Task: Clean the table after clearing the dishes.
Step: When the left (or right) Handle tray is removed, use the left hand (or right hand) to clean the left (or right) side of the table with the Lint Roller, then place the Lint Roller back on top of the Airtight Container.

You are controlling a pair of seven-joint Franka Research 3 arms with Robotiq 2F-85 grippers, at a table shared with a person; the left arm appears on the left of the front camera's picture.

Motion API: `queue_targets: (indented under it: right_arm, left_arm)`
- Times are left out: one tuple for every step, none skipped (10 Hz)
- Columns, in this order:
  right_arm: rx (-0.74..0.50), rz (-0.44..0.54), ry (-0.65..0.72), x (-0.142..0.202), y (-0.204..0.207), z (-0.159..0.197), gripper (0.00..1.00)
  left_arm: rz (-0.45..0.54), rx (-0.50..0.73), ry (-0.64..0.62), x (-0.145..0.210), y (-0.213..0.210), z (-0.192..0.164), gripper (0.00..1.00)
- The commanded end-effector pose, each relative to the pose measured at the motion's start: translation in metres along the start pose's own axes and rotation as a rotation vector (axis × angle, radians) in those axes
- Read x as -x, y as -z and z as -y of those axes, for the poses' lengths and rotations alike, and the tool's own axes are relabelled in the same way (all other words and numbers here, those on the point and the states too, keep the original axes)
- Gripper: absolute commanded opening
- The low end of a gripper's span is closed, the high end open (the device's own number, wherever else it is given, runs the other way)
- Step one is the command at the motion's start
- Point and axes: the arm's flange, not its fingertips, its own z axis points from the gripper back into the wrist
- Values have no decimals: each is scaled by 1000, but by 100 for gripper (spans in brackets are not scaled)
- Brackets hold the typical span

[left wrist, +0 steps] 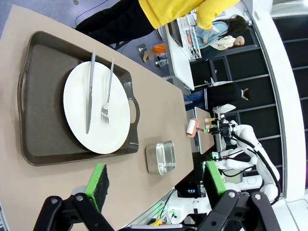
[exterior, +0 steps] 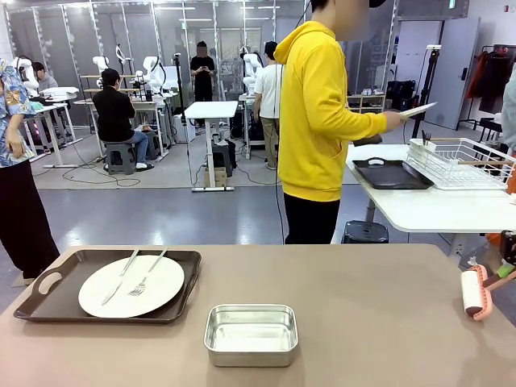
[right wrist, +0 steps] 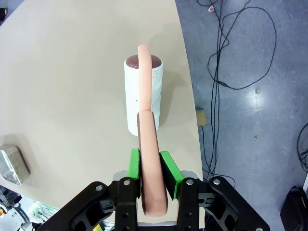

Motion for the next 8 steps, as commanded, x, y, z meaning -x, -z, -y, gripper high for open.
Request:
queue_targets:
  right_arm:
    - [-3, -2, -6, 0, 2, 0, 23]
    - [-3, -2, -6, 0, 2, 0, 23]
    - [-3, -2, -6, 0, 2, 0, 23]
    - [-3, -2, -6, 0, 2, 0, 23]
    - [-3, -2, -6, 0, 2, 0, 23]
    - [-3, -2, -6, 0, 2, 0, 23]
    - [-3, -2, -6, 0, 2, 0, 23]
    - [-3, -2, -6, 0, 2, 0, 23]
  left_arm:
    - [0, 17, 15, 0, -3, 1, 100]
    - [0, 17, 15, 0, -3, 1, 100]
    - [0, 17, 15, 0, -3, 1, 100]
    - [0, 17, 15, 0, -3, 1, 100]
    - [0, 17, 15, 0, -3, 1, 100]
    - [0, 17, 15, 0, -3, 1, 100]
    - [0, 17, 15, 0, -3, 1, 100]
    - [0, 17, 15, 0, -3, 1, 100]
